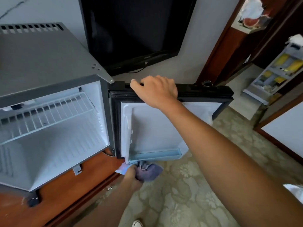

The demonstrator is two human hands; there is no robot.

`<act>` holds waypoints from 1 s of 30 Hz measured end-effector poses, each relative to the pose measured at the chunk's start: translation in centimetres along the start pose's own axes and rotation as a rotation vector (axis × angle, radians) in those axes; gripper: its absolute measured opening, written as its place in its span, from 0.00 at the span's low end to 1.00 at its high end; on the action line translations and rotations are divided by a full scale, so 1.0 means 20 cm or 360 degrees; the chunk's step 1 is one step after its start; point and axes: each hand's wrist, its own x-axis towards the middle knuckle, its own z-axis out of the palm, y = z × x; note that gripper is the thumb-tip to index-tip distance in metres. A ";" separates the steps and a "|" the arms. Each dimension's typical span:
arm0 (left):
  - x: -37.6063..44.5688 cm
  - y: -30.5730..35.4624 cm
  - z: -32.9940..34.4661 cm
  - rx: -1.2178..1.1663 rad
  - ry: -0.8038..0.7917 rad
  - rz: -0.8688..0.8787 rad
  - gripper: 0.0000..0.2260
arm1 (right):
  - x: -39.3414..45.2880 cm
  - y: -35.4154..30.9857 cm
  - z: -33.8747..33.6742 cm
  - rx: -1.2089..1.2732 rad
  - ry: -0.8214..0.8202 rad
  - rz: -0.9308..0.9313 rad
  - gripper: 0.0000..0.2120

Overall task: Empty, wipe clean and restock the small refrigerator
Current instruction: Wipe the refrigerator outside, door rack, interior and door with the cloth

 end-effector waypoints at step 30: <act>-0.60 0.26 0.16 0.2711 -0.0257 0.1735 0.17 | -0.87 0.59 1.22 0.0416 -0.0555 0.0473 0.43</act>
